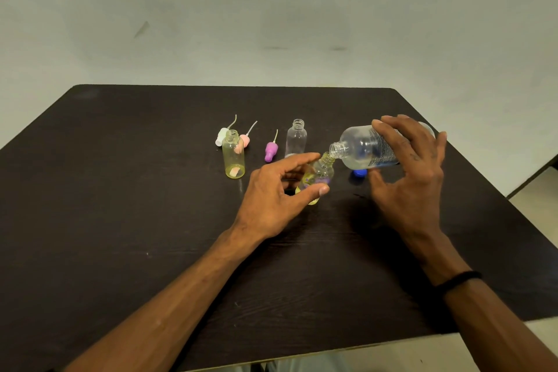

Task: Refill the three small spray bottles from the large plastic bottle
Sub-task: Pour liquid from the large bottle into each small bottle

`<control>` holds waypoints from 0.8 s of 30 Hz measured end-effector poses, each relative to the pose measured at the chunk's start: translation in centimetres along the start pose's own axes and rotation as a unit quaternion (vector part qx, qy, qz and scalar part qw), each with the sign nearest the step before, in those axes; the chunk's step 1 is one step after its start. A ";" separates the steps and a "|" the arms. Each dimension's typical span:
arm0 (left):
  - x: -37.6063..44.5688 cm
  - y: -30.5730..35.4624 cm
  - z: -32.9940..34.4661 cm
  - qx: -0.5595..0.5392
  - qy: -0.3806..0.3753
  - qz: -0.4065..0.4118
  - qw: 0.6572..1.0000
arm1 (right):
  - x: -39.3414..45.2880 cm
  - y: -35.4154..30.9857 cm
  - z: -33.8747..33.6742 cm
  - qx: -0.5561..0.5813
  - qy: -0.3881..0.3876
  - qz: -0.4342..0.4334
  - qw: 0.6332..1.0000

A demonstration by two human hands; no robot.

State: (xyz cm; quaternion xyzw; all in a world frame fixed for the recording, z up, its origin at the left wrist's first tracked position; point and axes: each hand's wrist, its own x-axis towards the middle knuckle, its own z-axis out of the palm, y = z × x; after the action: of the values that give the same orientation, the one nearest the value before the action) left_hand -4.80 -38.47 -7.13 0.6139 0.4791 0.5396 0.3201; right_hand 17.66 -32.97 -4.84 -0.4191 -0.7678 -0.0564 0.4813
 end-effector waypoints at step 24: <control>0.0 0.0 -0.1 0.003 -0.003 0.001 1.000 | 0.1 -0.2 0.0 0.002 0.002 -0.004 1.000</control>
State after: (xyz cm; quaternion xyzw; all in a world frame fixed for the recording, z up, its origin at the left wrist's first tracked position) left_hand -4.92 -38.44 -7.07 0.6171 0.4788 0.5368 0.3190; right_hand 17.50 -33.00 -4.75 -0.4148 -0.7685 -0.0581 0.4837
